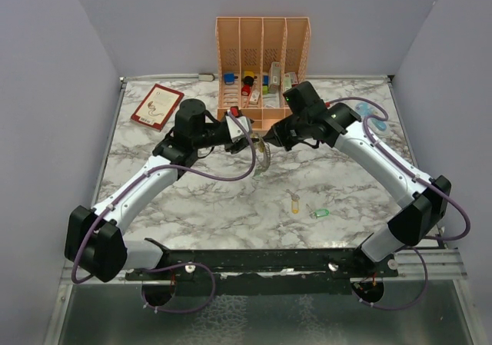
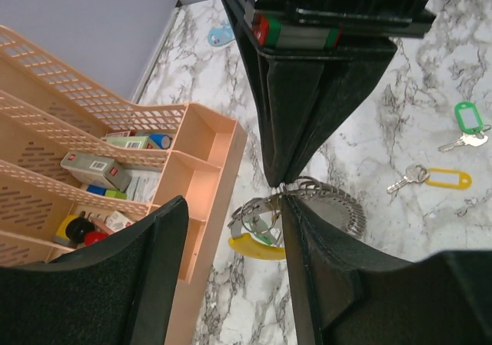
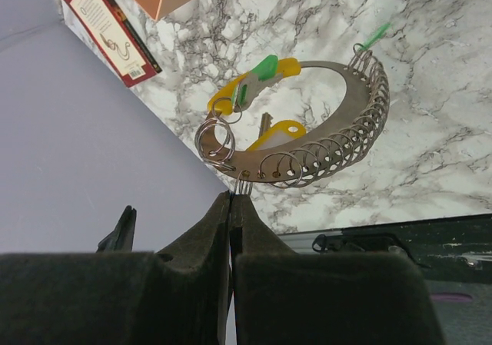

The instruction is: Put the keys on the keyring

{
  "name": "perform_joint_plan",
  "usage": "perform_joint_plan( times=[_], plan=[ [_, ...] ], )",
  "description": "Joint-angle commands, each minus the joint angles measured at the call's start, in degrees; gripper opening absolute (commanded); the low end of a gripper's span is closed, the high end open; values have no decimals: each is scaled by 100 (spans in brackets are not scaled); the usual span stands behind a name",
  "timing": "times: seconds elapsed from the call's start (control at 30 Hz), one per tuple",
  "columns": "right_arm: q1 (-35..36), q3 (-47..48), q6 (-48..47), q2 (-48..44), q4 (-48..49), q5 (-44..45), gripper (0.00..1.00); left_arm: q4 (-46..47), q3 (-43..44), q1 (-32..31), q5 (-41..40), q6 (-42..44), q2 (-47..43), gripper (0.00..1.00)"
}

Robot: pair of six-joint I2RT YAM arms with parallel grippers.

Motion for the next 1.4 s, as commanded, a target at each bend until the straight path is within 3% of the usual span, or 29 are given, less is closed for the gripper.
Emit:
perform_joint_plan(
  times=[0.0,0.9,1.37],
  plan=[
    [-12,105,77,59,277,-171,1,443,56,-203,-169,-503,44,55],
    [-12,55,172,-100,280,-9,1,18,-173,-325,-96,-219,115,40],
    [-16,41,211,-126,368,-119,1,164,-329,-414,-292,-130,191,39]
  ],
)
